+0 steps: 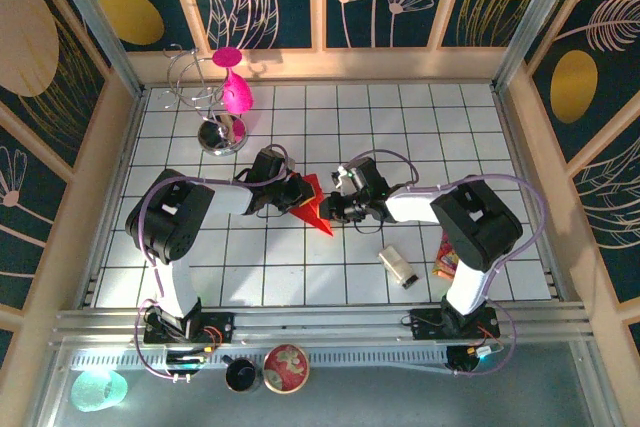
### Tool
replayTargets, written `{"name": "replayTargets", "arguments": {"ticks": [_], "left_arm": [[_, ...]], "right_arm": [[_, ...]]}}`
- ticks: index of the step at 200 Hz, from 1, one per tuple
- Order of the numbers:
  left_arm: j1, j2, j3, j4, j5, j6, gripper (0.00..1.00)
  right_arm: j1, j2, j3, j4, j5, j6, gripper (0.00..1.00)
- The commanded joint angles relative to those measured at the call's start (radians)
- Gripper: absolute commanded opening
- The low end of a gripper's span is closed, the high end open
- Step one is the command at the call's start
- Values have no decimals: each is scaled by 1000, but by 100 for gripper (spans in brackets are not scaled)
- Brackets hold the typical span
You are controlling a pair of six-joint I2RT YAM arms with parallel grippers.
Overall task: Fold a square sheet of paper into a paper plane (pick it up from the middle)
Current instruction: Fourth fold the wing at the center of the table.
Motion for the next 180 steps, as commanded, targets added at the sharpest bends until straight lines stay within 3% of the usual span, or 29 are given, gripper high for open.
{"name": "replayTargets", "arguments": {"ticks": [1, 180], "left_arm": [[0, 26, 20, -30, -10, 2, 8], [1, 49, 27, -25, 3, 12, 9]], "right_arm": [[2, 16, 20, -16, 15, -21, 14], [1, 49, 10, -43, 39, -17, 13]]}}
